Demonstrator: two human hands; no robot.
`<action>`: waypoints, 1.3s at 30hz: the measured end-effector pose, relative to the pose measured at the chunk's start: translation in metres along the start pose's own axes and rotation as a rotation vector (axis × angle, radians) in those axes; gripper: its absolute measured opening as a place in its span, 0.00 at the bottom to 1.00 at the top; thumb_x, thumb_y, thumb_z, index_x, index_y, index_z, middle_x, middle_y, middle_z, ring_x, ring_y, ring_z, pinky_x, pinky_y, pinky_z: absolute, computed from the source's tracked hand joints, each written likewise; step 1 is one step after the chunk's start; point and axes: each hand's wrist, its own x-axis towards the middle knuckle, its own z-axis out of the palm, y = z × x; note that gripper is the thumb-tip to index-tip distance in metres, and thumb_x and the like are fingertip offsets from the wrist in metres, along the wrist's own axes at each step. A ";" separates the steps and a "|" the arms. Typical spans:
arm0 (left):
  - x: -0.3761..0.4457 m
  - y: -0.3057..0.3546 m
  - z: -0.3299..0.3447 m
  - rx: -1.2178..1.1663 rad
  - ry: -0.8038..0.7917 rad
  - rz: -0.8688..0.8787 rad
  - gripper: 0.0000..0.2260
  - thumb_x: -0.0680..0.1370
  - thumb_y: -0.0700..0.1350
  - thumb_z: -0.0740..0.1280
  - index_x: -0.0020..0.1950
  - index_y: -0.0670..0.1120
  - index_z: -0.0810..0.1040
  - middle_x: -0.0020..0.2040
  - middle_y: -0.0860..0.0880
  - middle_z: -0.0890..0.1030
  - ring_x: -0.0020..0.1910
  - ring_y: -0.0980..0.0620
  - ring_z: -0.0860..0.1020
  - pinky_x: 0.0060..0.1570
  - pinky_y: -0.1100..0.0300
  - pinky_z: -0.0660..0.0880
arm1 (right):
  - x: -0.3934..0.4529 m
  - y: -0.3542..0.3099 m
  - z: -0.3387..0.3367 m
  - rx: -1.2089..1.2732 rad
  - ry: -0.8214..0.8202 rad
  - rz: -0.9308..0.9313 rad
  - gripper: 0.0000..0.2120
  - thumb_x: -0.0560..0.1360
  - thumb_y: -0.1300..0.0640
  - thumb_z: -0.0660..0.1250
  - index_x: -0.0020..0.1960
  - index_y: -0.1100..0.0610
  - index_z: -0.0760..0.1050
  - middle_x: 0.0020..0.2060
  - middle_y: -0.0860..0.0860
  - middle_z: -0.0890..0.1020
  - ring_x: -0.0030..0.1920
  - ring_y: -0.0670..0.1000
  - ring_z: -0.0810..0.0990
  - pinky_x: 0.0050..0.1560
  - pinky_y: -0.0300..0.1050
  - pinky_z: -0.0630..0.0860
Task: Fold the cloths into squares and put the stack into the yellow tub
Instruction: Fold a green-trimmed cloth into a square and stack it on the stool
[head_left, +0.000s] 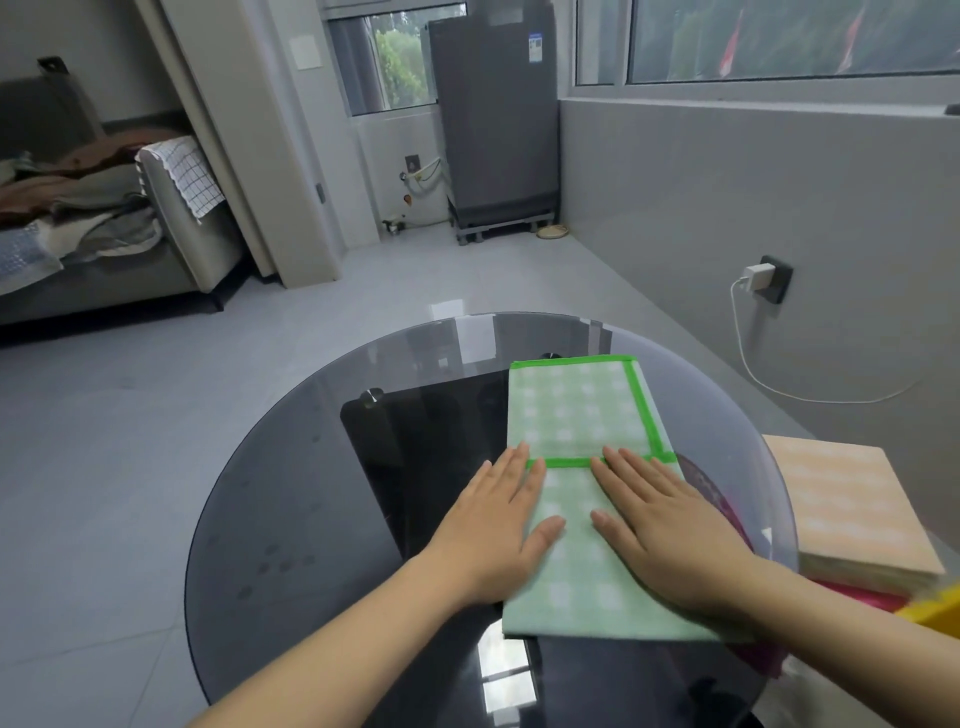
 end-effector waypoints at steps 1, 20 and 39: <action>0.000 0.000 0.000 -0.001 0.001 -0.002 0.30 0.81 0.59 0.46 0.78 0.47 0.41 0.78 0.49 0.37 0.75 0.55 0.34 0.75 0.56 0.36 | -0.001 0.006 0.000 -0.005 0.003 0.027 0.54 0.54 0.29 0.14 0.75 0.49 0.36 0.69 0.41 0.34 0.69 0.39 0.31 0.70 0.39 0.31; 0.049 0.011 -0.024 -0.480 0.383 -0.320 0.06 0.77 0.43 0.63 0.42 0.41 0.74 0.49 0.48 0.69 0.38 0.51 0.74 0.39 0.63 0.72 | 0.046 0.035 -0.033 0.595 0.269 0.515 0.19 0.70 0.60 0.71 0.59 0.63 0.76 0.45 0.56 0.79 0.40 0.55 0.79 0.44 0.46 0.77; 0.097 -0.007 -0.018 -0.733 0.446 -0.877 0.08 0.76 0.47 0.67 0.40 0.45 0.82 0.38 0.47 0.83 0.40 0.47 0.81 0.31 0.61 0.70 | 0.078 0.055 -0.024 0.860 0.340 0.728 0.07 0.72 0.60 0.69 0.36 0.60 0.78 0.26 0.55 0.80 0.26 0.54 0.78 0.35 0.47 0.79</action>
